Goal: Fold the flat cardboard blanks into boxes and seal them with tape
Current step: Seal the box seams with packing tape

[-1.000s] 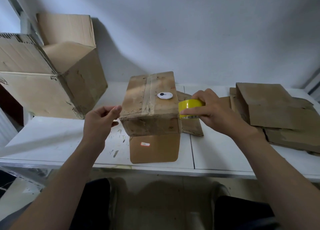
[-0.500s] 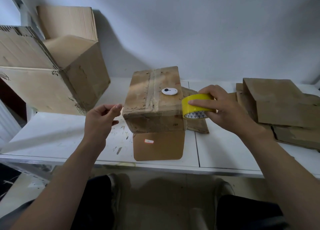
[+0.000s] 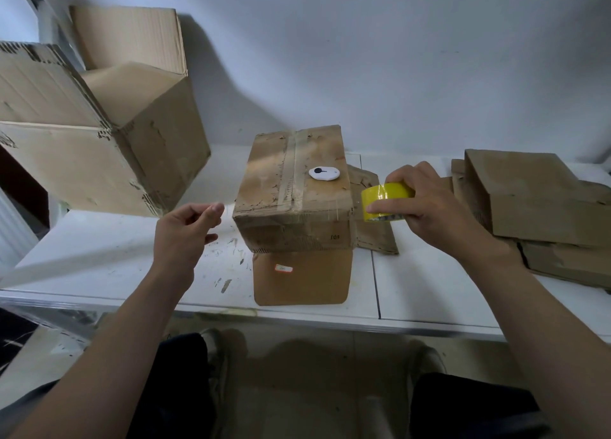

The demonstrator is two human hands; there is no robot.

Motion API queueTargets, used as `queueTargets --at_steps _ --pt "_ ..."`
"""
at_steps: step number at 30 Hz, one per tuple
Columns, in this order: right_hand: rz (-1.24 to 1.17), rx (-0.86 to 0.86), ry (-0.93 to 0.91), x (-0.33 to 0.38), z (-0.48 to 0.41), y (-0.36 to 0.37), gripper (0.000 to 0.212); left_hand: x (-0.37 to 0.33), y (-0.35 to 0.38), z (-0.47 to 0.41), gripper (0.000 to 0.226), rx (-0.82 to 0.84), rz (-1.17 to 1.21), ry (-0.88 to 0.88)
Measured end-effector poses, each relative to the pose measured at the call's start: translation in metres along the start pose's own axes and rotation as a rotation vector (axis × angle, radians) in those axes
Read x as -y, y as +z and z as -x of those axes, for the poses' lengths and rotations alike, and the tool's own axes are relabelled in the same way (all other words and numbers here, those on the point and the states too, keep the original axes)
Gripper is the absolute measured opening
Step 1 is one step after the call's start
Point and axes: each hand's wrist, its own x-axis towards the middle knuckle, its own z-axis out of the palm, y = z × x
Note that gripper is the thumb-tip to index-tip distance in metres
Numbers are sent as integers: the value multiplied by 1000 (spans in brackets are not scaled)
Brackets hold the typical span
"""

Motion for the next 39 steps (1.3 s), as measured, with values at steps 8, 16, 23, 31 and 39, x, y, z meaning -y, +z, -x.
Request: queueTargets --at_steps 8,16,23,31,39 --pt "57 109 -5 4 -8 11 78 19 0 -8 10 -58 -7 -28" --pt "36 156 102 6 -13 23 63 36 13 -24 12 -72 40 -122" --pt "-38 153 151 7 -4 37 60 44 24 -34 13 -24 140 -204" --pt "-13 72 174 1 4 52 64 46 45 -39 16 -13 -53 -47" --pt "-45 219 304 8 1 43 51 38 46 -55 16 107 -499 40"
